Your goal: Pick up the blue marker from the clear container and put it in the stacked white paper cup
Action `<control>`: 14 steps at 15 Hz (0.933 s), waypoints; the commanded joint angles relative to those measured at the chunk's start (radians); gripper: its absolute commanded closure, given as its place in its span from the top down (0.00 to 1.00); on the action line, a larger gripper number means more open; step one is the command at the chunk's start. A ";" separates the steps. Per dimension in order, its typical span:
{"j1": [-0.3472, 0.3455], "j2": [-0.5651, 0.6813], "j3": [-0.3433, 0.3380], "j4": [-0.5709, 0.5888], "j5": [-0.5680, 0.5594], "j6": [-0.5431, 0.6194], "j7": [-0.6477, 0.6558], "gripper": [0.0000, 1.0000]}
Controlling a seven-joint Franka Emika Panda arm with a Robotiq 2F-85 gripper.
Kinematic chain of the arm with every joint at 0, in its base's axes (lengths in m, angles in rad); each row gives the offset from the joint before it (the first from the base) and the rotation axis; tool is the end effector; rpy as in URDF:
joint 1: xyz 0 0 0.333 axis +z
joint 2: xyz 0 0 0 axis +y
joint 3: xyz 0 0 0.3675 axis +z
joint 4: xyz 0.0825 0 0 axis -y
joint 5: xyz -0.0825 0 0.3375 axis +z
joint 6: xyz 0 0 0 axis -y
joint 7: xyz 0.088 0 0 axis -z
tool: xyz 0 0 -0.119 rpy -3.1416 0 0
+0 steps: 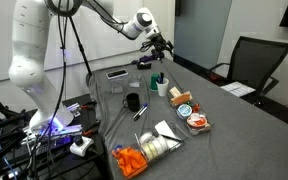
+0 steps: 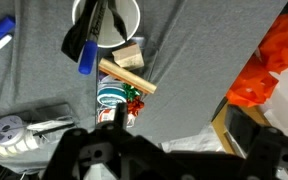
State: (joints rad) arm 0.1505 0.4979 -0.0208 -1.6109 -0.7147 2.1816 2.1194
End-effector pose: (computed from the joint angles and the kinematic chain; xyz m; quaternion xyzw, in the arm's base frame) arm 0.6804 0.0602 0.4123 0.6695 -0.6795 0.2835 0.0984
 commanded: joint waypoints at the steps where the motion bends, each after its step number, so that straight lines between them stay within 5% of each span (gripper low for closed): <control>1: -0.040 -0.123 0.021 -0.116 0.156 0.089 -0.097 1.00; 8: -0.050 -0.216 0.006 -0.141 0.431 0.034 -0.271 1.00; 14: -0.060 -0.246 -0.001 -0.157 0.534 0.036 -0.339 1.00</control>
State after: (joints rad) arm 0.1025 0.2922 -0.0224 -1.7259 -0.2302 2.2250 1.8297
